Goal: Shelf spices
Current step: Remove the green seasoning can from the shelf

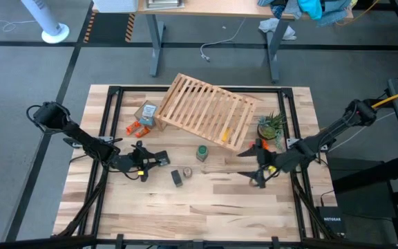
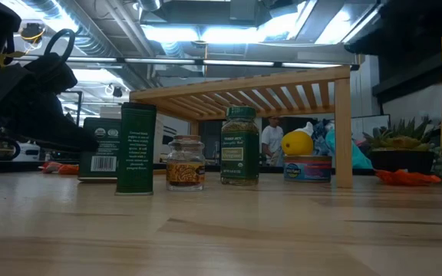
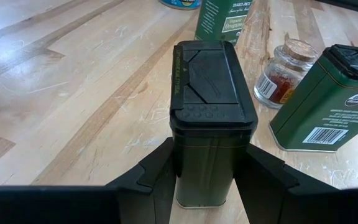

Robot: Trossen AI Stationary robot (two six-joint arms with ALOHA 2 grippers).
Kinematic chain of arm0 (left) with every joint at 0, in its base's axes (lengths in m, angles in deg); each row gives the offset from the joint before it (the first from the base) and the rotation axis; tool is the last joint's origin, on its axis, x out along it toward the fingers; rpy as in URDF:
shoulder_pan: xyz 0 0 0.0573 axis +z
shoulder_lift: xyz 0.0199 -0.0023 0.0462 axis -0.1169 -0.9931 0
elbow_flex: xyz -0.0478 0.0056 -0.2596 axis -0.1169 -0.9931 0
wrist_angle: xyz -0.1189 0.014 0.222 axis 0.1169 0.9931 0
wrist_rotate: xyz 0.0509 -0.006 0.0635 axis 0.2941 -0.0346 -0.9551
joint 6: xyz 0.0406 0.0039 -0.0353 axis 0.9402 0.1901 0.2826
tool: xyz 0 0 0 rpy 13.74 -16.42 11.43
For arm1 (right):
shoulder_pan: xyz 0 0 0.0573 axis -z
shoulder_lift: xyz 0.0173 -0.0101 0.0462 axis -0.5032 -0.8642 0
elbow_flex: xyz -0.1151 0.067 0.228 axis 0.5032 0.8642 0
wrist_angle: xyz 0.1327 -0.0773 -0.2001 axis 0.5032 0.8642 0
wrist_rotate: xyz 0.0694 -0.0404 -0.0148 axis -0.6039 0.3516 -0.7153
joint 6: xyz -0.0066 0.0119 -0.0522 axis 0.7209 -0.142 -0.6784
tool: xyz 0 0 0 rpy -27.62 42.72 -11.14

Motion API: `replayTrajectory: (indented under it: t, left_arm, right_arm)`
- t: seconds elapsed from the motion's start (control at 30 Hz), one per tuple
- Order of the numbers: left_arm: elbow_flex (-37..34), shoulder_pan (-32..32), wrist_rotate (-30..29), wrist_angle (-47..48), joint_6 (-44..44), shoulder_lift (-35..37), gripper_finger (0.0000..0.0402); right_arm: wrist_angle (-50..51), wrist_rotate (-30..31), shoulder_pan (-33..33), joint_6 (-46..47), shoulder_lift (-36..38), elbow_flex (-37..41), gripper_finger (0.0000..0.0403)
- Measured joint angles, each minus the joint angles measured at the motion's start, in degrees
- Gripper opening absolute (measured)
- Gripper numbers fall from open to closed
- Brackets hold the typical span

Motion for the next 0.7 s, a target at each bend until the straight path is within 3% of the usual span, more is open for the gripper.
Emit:
replayTrajectory:
  t: [0.1, 0.23, 0.7]
  left_arm:
    - [0.00, -0.01, 0.00, 0.00, -0.14, 0.00, 0.0139]
    - [0.00, 0.00, 0.00, 0.01, -0.14, 0.00, 0.0139]
    - [0.00, 0.00, 0.00, 0.02, -0.17, 0.00, 0.0139]
  right_arm:
    - [-6.91, -1.07, 0.00, -0.49, 5.01, 6.44, 0.0337]
    - [-9.03, -1.04, 0.00, -0.99, 8.33, 11.09, 0.0337]
    - [-22.97, -1.05, 0.00, -0.85, 9.09, 24.53, 0.0337]
